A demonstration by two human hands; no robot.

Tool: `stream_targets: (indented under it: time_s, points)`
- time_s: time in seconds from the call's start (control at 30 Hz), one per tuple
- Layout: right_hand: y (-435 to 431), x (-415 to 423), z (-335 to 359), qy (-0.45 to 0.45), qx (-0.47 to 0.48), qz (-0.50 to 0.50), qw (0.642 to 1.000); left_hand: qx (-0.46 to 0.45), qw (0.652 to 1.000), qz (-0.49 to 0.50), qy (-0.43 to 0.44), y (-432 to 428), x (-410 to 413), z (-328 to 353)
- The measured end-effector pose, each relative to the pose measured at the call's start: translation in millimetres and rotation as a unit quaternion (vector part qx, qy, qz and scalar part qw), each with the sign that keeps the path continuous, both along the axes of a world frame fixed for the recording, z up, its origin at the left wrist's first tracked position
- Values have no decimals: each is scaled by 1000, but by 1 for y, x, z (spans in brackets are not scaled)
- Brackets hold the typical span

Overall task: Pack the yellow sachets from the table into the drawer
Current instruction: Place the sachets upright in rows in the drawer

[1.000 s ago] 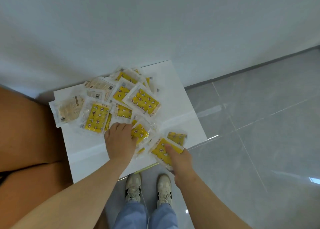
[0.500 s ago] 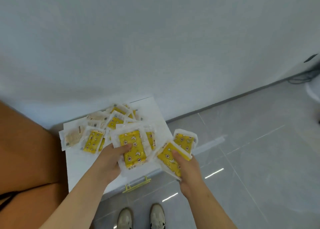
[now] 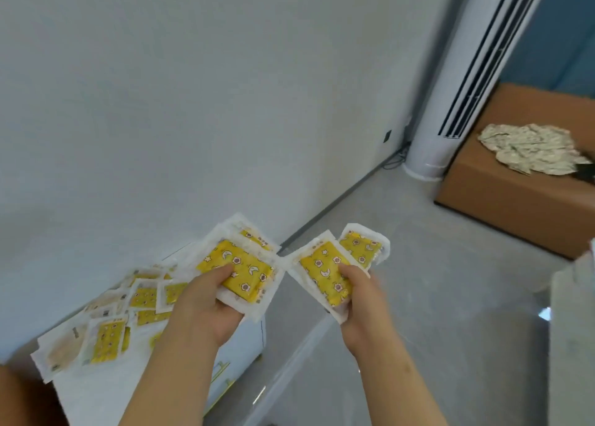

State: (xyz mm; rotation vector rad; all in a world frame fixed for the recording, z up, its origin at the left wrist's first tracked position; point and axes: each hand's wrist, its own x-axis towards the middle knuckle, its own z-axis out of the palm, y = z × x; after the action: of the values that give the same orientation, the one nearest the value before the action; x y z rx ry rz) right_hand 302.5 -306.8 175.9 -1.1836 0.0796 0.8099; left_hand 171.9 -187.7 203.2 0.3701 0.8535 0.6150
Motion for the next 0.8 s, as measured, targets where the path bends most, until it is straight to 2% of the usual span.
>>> stream_targets:
  time_s: [0.2,0.43,0.6,0.8]
  points:
    - [-127,-20,25,-12,9,-112,994,5,997,-76,-14,-99,12,22]
    - [-293,-18,30,10,15,-263,965,12,975,-221,-14,-242,55,39]
    - [-435,-10,17,19,14,-342,939,13,946,-323,1,-377,93,31]
    - [-628,-6,8,13,-16,-382,924,-38,914,-402,25,-569,127,21]
